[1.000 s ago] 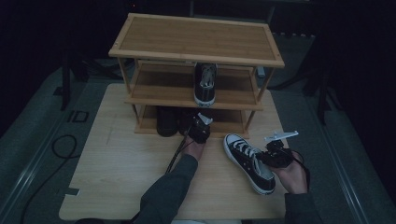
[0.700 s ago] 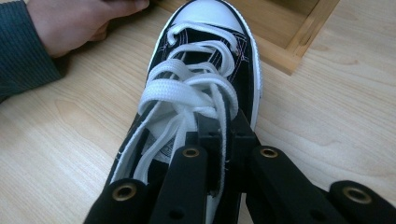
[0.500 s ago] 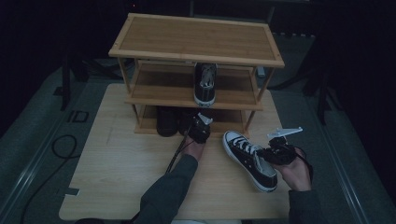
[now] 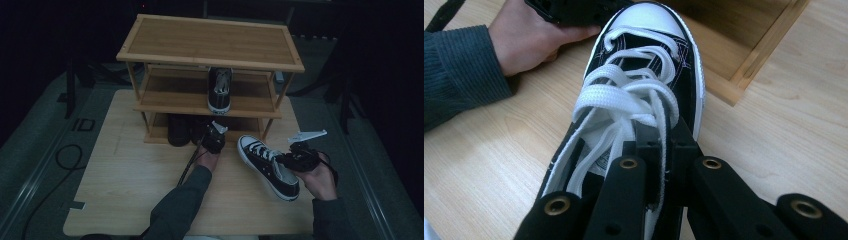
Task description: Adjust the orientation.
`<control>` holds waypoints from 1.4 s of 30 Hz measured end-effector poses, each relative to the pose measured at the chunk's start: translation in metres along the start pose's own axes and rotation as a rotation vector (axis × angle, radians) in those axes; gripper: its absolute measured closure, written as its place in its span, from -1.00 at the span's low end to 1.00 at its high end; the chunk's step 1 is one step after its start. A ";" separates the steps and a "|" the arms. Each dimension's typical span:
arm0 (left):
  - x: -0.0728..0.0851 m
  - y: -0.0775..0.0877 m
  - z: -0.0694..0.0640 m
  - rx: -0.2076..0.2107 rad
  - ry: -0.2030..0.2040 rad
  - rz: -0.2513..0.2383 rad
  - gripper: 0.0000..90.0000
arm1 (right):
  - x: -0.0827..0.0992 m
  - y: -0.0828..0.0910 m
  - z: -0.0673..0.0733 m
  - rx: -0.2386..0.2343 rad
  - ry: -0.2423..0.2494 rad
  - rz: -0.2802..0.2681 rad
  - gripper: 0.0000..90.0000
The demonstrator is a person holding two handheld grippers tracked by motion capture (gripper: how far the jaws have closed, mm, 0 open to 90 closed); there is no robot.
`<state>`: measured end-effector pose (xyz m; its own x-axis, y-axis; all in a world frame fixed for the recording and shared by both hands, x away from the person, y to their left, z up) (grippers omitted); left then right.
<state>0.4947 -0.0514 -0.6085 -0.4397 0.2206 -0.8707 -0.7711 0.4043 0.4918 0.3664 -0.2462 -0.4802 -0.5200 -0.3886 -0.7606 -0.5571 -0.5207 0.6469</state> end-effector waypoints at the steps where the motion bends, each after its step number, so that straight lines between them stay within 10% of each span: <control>1: 0.000 0.000 0.000 0.000 0.000 0.000 1.00 | -0.004 0.002 0.000 -0.001 0.008 -0.007 0.95; 42: 0.000 0.000 0.000 0.000 -0.001 0.000 1.00 | -0.034 0.010 0.007 -0.043 0.037 -0.051 0.95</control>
Point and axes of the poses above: each handheld gripper's, and its own axes: y roughly backward along the jaws, x roughly out of its underside, z roughly to its left, the point moved 8 cm from there along -y, roughly forward along the jaws, and after that the axes turned 10 degrees about -z, right-handed, at the moved point
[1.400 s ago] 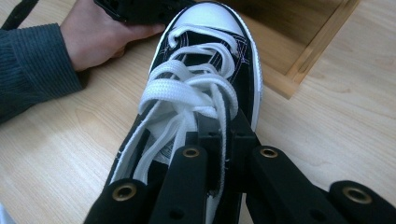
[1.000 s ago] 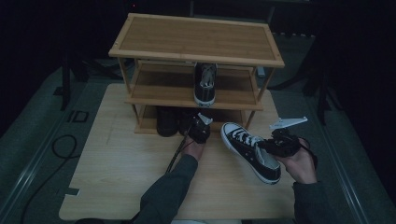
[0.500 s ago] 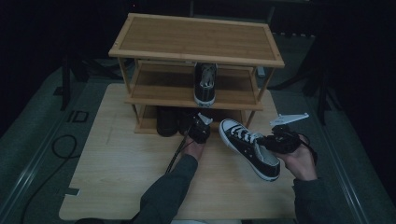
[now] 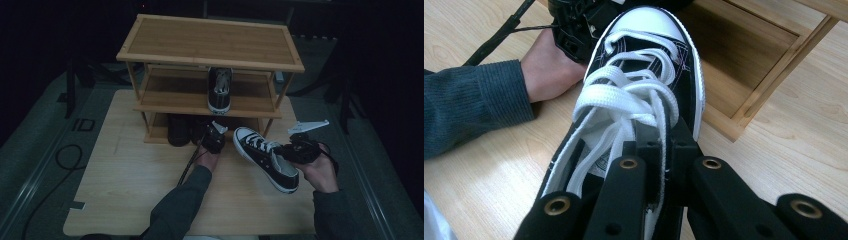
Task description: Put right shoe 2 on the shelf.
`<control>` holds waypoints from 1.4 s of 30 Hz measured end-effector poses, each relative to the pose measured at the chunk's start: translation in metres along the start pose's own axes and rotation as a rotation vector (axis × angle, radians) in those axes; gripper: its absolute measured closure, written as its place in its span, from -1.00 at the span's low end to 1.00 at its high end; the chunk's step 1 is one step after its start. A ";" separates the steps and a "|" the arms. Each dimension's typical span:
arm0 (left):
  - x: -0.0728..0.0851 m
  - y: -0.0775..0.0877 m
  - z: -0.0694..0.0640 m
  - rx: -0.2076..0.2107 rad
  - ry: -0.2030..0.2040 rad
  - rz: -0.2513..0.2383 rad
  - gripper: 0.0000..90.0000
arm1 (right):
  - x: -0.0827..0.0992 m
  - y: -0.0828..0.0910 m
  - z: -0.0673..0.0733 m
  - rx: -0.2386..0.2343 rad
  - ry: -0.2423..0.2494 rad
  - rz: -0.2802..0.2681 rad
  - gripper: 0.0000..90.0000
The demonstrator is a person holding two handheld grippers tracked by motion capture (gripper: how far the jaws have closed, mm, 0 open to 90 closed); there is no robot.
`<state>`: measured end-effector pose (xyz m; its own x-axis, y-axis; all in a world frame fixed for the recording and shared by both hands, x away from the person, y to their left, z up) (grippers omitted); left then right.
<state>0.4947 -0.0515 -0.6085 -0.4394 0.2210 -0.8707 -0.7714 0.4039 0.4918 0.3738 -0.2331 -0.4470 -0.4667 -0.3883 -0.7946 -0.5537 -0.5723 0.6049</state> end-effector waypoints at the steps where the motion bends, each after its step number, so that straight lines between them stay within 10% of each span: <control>1: 0.000 0.000 0.000 0.000 -0.001 0.000 1.00 | 0.000 0.000 0.000 -0.001 0.003 -0.002 0.95; 42: 0.000 0.000 0.000 -0.001 0.002 -0.001 1.00 | -0.031 0.028 0.008 -0.039 0.065 -0.051 0.95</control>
Point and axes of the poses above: each handheld gripper's, and its own axes: y roughly backward along the jaws, x roughly out of its underside, z roughly to its left, the point moved 8 cm from there along -y, roughly forward along the jaws, and after that the axes turned 10 degrees about -z, right-handed, at the moved point
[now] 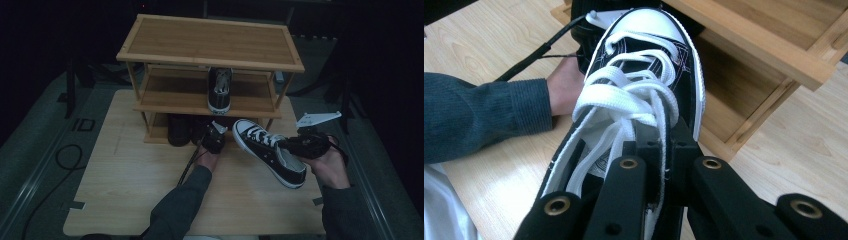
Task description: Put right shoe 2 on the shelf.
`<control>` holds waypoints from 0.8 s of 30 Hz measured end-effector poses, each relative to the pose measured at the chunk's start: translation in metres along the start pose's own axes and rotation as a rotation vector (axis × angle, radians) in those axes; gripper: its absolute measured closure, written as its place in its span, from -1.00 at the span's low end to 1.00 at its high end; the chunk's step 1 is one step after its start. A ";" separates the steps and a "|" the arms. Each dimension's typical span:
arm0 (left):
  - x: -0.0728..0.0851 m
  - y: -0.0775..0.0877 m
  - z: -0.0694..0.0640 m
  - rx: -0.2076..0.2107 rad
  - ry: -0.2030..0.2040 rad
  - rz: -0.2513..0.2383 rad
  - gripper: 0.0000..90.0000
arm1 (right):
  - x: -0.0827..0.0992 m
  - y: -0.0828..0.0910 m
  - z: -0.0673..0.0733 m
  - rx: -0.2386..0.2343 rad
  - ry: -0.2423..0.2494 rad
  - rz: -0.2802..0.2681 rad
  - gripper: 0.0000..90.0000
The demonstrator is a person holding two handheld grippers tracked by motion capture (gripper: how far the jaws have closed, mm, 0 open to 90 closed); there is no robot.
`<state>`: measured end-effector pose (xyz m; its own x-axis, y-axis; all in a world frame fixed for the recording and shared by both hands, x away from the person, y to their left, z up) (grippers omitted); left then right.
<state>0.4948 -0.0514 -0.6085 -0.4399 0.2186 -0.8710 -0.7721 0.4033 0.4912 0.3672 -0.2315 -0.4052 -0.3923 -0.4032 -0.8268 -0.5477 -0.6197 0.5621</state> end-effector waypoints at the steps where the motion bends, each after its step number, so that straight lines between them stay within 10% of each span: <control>1: 0.000 0.000 0.000 -0.001 0.001 -0.001 1.00 | -0.002 0.001 0.000 -0.001 0.000 -0.004 0.95; 24: 0.000 0.000 0.000 -0.006 0.001 0.001 1.00 | -0.038 0.013 -0.006 0.018 0.009 -0.062 0.95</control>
Point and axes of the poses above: each handheld gripper's, and its own axes: y roughly backward along the jaws, x roughly out of its underside, z roughly to its left, the point moved 8 cm from there along -y, roughly forward along the jaws, and after that the axes turned 10 degrees about -z, right-handed, at the moved point
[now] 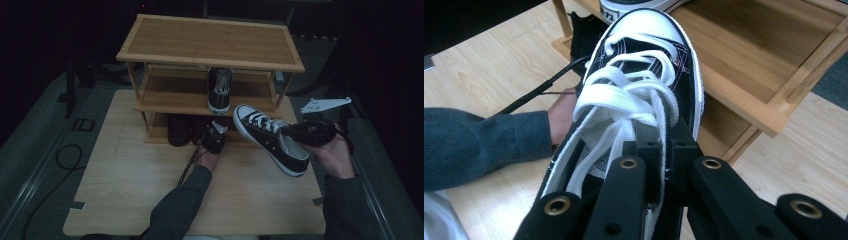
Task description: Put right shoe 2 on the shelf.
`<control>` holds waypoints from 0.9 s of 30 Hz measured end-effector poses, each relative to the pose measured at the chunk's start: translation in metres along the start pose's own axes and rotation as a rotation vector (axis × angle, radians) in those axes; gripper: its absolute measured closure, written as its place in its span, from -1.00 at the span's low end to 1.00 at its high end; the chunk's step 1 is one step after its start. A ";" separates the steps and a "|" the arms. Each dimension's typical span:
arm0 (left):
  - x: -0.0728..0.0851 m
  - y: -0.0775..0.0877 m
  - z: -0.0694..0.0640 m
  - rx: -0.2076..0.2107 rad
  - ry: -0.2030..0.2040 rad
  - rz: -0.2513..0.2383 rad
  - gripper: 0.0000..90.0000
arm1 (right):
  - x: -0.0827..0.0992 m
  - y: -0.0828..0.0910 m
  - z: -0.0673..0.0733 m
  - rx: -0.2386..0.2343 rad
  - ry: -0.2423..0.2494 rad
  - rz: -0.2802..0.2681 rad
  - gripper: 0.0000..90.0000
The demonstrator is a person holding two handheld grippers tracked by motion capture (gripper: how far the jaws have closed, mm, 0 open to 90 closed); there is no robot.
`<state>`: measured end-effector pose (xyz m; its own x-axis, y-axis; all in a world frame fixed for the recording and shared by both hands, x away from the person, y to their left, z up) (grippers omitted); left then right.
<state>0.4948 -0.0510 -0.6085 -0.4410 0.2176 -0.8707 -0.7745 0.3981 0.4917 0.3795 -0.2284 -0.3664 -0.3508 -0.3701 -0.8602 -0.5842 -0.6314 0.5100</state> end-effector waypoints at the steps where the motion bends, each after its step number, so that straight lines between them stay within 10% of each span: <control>1: 0.000 0.000 0.000 0.004 0.001 0.000 1.00 | -0.001 -0.001 -0.002 0.002 -0.003 0.001 0.95; 27: 0.000 0.000 0.000 0.007 -0.001 -0.001 1.00 | -0.039 -0.057 -0.047 0.193 -0.087 0.011 0.95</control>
<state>0.4950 -0.0514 -0.6086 -0.4404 0.2179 -0.8710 -0.7716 0.4041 0.4912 0.4609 -0.2101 -0.3626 -0.4150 -0.3113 -0.8549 -0.7063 -0.4821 0.5184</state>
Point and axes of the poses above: each handheld gripper's, and its own axes: y roughly backward along the jaws, x roughly out of its underside, z roughly to its left, the point moved 8 cm from there along -y, roughly forward along the jaws, and after that the axes turned 10 degrees about -z, right-handed, at the moved point
